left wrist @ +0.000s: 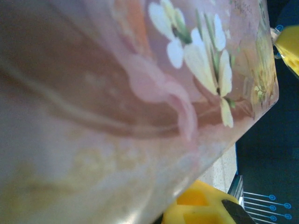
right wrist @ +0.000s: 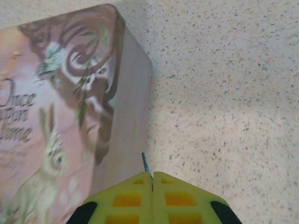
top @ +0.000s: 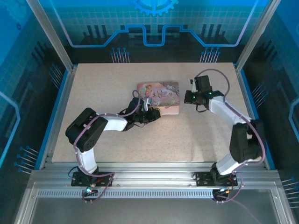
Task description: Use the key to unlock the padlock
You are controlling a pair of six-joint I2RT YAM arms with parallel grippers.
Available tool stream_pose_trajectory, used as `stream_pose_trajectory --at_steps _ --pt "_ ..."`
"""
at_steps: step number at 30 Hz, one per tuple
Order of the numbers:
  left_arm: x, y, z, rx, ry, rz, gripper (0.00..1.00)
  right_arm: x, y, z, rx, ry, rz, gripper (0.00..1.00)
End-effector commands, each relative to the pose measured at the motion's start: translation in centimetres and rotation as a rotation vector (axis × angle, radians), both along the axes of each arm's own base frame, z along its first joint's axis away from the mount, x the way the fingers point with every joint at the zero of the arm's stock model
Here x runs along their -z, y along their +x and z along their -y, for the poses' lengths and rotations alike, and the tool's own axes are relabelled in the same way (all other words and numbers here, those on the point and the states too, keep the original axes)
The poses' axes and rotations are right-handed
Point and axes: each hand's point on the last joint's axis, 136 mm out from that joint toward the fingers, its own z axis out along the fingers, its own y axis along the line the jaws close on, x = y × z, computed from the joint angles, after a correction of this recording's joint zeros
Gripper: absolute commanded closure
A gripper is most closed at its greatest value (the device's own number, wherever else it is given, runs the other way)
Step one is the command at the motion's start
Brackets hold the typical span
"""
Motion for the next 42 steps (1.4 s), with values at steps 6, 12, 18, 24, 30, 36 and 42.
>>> stream_pose_trajectory --at_steps 6,12,18,24,30,36,42 --pt "-1.8 0.6 1.8 0.029 -0.087 -0.026 0.96 -1.6 -4.1 -1.6 -0.011 0.221 0.082 1.0" --pt "-1.8 0.7 1.9 0.016 -0.103 -0.042 0.95 -2.1 -6.4 -3.1 -0.033 0.371 0.15 1.0" --pt "-1.9 0.7 1.9 -0.006 -0.112 -0.099 0.96 -1.6 -7.9 -4.4 -0.001 0.519 0.168 1.0" --pt "-2.7 0.8 1.6 -0.015 -0.06 -0.131 0.96 -0.6 -9.3 -5.8 0.015 0.55 0.16 1.0" --pt "-2.5 0.7 1.3 -0.024 0.003 -0.18 0.96 1.0 -10.1 -6.6 0.06 0.608 0.143 1.0" --pt "-3.2 0.9 1.3 -0.039 0.002 -0.201 0.96 2.2 -10.1 -7.9 0.083 0.672 0.111 1.0" --pt "-4.1 1.1 1.2 -0.047 0.022 -0.206 0.96 3.1 -10.1 -9.0 0.088 0.715 0.089 1.0"
